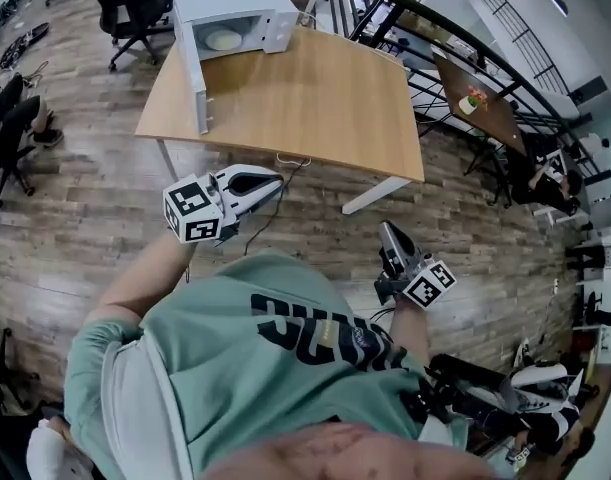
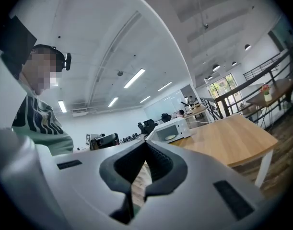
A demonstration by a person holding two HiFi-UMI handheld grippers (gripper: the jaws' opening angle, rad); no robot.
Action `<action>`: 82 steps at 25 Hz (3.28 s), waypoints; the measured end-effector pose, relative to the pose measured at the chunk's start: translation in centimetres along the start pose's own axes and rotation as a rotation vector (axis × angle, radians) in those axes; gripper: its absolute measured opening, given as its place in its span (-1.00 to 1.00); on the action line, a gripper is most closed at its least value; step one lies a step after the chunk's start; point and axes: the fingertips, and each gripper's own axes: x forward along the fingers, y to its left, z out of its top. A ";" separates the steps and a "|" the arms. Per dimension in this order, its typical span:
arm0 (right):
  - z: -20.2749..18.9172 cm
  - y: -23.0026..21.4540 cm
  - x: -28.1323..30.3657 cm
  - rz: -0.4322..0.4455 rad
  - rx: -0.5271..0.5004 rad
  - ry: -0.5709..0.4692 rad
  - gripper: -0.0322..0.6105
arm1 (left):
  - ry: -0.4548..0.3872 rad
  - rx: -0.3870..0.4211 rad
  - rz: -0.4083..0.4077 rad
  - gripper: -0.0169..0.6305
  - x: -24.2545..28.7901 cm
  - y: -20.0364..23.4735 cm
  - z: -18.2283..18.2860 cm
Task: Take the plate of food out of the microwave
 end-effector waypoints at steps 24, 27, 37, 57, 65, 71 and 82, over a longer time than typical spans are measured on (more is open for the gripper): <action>2.7 -5.6 23.9 0.410 -0.036 0.187 -0.89 | -0.060 0.015 0.404 -0.94 -7.1 14.7 1.4; 4.5 -9.5 24.9 0.473 -0.044 0.202 -0.89 | -0.102 0.014 0.468 -0.94 -3.5 16.0 2.0; 9.2 -22.2 26.3 0.612 -0.001 0.207 -0.89 | -0.112 0.008 0.573 -0.94 9.4 19.0 2.2; 10.3 -24.2 35.8 0.438 0.008 0.216 -0.89 | -0.071 -0.040 0.388 -0.94 8.6 32.1 3.9; 11.0 -21.3 44.0 0.372 -0.018 0.218 -0.89 | -0.081 -0.061 0.252 -0.94 5.3 38.8 7.1; 9.9 -23.7 46.7 0.404 -0.026 0.276 -0.89 | -0.090 -0.067 0.277 -0.94 6.1 41.4 7.2; 10.7 -36.1 48.0 0.615 -0.007 0.357 -0.89 | -0.104 -0.160 0.612 -0.94 14.2 45.0 0.2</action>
